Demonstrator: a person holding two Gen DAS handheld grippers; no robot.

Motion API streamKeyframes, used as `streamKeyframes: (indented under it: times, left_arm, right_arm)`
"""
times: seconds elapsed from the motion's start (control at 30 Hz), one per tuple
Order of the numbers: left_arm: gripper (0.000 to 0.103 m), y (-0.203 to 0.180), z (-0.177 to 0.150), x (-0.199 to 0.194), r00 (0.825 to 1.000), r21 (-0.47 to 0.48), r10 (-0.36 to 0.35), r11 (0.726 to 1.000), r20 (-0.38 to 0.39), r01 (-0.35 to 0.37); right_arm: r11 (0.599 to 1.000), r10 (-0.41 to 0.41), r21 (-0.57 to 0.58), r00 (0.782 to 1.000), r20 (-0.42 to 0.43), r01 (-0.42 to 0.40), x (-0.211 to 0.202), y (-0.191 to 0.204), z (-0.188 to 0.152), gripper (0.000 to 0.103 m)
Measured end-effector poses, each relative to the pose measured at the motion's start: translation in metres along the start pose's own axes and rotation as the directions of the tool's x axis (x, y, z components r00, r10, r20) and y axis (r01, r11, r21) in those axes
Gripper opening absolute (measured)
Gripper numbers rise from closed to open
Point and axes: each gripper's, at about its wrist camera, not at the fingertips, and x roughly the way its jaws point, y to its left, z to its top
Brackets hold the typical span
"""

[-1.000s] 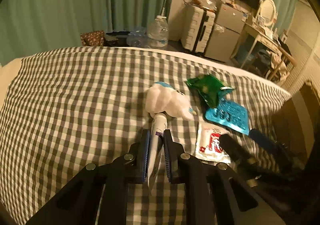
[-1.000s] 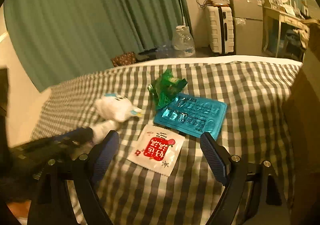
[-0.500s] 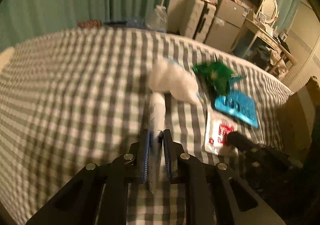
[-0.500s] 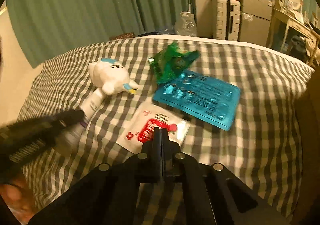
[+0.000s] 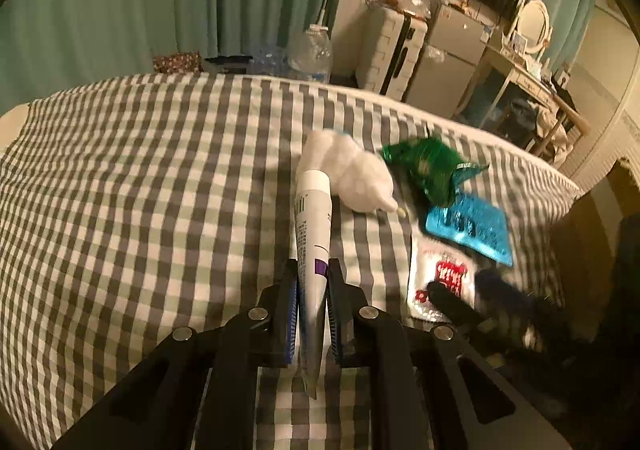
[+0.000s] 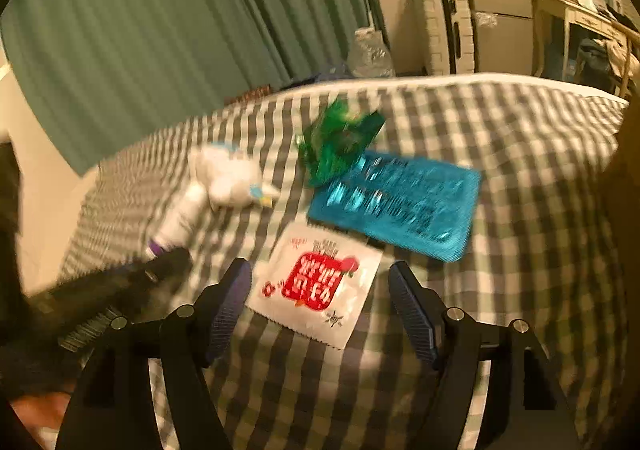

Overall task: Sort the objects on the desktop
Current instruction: 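Grasp the white toothpaste tube with left tool while right tool grasps the red-white sachet, then carry the toothpaste tube and sachet over the cardboard box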

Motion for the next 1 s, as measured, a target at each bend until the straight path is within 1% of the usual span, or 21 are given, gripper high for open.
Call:
streamKeyframes:
  times: [0.07,0.1,0.13,0.17,0.2,0.3,0.4,0.43,0.5,0.63,0.87,1.0]
  left_arm:
    - [0.012,0.003,0.003,-0.004,1.000,-0.010,0.000,1.000,0.011,0.000]
    - [0.012,0.005,0.005,-0.006,1.000,-0.019,-0.002,1.000,0.019,0.002]
    - [0.012,0.006,0.006,-0.008,1.000,-0.023,-0.005,1.000,0.025,0.006]
    - [0.012,0.007,0.008,-0.010,0.999,-0.024,-0.006,1.000,0.032,0.007]
    - [0.012,0.005,0.010,-0.013,0.999,-0.022,-0.006,1.000,0.040,0.007]
    - [0.012,0.002,0.012,-0.015,0.999,-0.011,-0.015,1.000,0.051,0.015]
    - [0.012,-0.006,0.013,-0.019,0.998,0.001,-0.014,1.000,0.061,0.014]
    - [0.012,-0.007,0.014,-0.021,0.998,0.001,-0.015,1.000,0.064,0.015]
    - [0.012,-0.005,0.014,-0.027,0.997,-0.006,-0.016,1.000,0.074,0.017]
    - [0.012,-0.004,0.020,-0.044,0.994,-0.011,-0.024,1.000,0.105,0.026]
    - [0.012,-0.013,0.027,-0.074,0.983,0.029,-0.009,1.000,0.181,0.003]
    - [0.012,-0.021,0.027,-0.100,0.974,0.069,-0.017,0.998,0.227,0.001]
  right_arm:
    - [0.999,-0.023,-0.044,1.000,-0.002,0.023,0.002,0.007,-0.002,0.069]
    - [0.998,-0.024,-0.052,1.000,-0.007,0.023,0.003,0.009,-0.001,0.054]
    - [0.998,-0.029,-0.055,1.000,-0.012,0.028,0.003,0.008,-0.001,0.034]
    - [0.998,-0.031,-0.052,0.999,-0.015,0.030,0.003,0.007,-0.001,0.030]
    - [0.999,-0.022,-0.046,1.000,-0.018,0.021,0.003,0.005,-0.002,0.028]
    - [1.000,-0.011,-0.026,1.000,-0.020,0.010,-0.002,-0.003,-0.004,0.012]
    - [1.000,0.013,-0.013,1.000,-0.011,-0.014,-0.010,-0.008,-0.005,0.007]
    - [1.000,0.018,-0.017,1.000,-0.003,-0.018,-0.013,-0.007,-0.006,0.005]
    - [0.999,0.014,-0.036,1.000,0.015,-0.014,-0.020,-0.003,-0.006,0.003]
    - [0.999,0.000,-0.051,0.996,0.092,0.004,-0.044,0.000,-0.003,0.003]
    - [0.999,-0.038,-0.031,0.977,0.211,0.045,-0.096,-0.005,-0.001,0.003]
    - [0.996,-0.064,-0.042,0.958,0.279,0.079,-0.132,0.000,-0.003,0.003]
